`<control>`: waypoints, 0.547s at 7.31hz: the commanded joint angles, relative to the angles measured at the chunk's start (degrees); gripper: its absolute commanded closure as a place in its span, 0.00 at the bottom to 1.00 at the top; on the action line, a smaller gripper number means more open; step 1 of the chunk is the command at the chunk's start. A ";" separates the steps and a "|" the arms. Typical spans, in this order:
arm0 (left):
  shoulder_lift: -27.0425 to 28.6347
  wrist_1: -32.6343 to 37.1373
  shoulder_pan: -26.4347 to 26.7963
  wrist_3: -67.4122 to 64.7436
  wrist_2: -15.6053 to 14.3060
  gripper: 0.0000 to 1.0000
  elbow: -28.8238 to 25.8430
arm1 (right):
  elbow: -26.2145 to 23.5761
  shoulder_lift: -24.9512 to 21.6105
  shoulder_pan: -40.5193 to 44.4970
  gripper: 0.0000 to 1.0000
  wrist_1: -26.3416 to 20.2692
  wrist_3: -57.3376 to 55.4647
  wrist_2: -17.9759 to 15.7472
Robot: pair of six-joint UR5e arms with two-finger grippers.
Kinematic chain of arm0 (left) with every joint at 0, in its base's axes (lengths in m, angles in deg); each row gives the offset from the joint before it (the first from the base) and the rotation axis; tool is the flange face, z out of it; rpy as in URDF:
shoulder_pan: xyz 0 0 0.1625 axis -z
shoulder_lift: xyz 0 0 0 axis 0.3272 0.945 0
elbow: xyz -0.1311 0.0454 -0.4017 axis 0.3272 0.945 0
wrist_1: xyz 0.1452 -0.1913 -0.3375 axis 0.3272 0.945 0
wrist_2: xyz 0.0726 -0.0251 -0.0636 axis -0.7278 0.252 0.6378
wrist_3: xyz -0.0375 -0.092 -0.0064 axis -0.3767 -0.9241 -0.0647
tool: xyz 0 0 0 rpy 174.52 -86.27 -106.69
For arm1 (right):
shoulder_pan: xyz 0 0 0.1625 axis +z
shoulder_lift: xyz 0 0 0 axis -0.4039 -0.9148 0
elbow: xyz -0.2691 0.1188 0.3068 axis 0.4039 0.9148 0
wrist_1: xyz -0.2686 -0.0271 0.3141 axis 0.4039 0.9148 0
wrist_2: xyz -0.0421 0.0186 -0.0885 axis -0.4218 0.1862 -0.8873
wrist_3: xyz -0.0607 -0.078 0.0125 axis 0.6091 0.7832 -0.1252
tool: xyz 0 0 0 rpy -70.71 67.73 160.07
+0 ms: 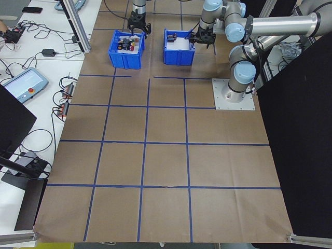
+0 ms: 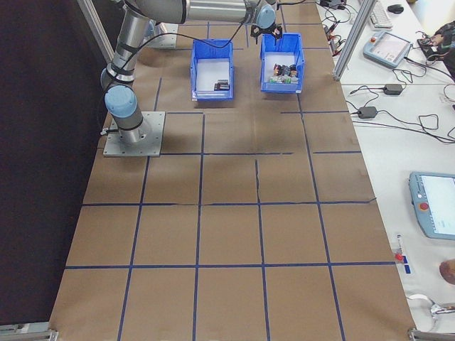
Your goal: Place battery box in front
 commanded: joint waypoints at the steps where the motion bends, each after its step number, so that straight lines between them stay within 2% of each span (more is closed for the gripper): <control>1: 7.77 -10.10 7.02 -8.14 -0.04 0.05 -0.18 | -0.29 3.35 1.07 0.00 0.80 5.24 -1.65; 2: 11.12 -13.55 10.89 -12.27 -0.22 0.05 -0.18 | -0.29 4.84 1.25 0.00 0.89 5.25 -1.75; 4: 16.22 -19.79 16.62 -20.44 -0.22 0.04 -0.27 | 0.06 5.83 1.34 0.00 4.92 4.81 -3.23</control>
